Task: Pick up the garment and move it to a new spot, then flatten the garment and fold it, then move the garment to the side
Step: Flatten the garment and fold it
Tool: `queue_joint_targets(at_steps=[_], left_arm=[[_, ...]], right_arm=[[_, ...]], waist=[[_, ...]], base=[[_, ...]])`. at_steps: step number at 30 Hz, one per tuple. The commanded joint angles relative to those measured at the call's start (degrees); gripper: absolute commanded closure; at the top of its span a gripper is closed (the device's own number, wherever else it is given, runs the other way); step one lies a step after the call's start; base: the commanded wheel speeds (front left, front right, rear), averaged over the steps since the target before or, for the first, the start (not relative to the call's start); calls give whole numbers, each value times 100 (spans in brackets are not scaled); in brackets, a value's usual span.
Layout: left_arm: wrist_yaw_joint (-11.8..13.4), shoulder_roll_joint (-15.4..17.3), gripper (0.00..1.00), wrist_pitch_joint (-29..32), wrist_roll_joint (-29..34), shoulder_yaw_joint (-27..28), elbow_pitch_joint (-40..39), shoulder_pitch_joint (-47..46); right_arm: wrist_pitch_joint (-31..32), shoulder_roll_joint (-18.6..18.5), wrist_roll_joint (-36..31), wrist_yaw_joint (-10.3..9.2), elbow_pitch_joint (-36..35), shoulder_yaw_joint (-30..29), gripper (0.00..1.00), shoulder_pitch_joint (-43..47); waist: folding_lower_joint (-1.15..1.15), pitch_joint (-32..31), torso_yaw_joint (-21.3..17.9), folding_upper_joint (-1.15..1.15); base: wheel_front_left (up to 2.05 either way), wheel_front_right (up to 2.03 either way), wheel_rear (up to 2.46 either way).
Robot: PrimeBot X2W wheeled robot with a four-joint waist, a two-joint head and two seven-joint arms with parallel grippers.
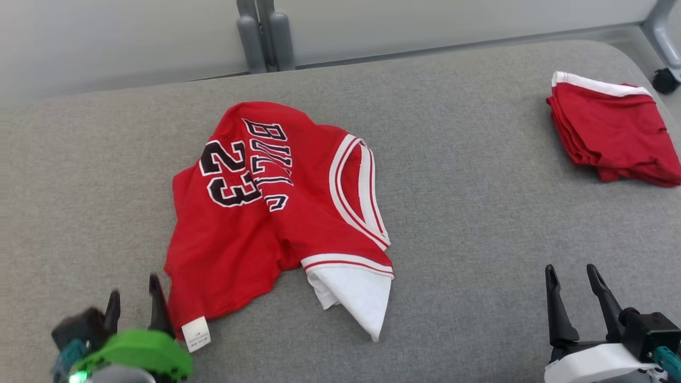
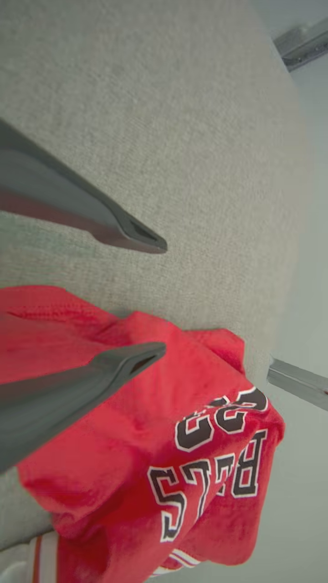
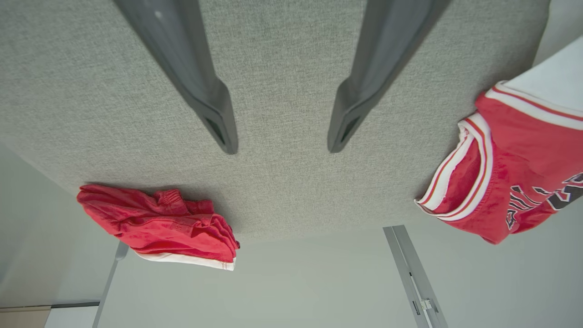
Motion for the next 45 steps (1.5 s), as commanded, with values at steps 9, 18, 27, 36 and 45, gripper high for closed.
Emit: queue_joint_targets(at_steps=[9, 18, 27, 36, 45], left_arm=[[-169, -258, 0, 2, 287, 88, -475, 1617], [-747, -678, 0, 80, 338, -322, 307, 779], [-1031, -823, 100, 36, 467, -258, 1166, 44], [-378, 74, 100, 7, 1744, -693, 1235, -229], [197, 522, 0, 705, 2494, -1347, 680, 164]], right_arm=[[0, -14, -85, 0, -50, 71, 0, 111], [0, -15, -127, 0, -42, 158, 0, -84], [0, -14, -61, 0, -57, 85, 0, -194], [0, -14, 34, 0, -2, -36, 0, -62], [0, -16, 21, -1, 46, 0, 0, -88]], waist=[[0, -412, 570, 0], [0, -136, 552, 0], [0, 127, 340, 0], [0, -27, 586, 0], [0, -160, 925, 0]], base=[[0, 0, 0], [0, 0, 0], [0, 0, 0], [0, 0, 0], [0, 0, 0]])
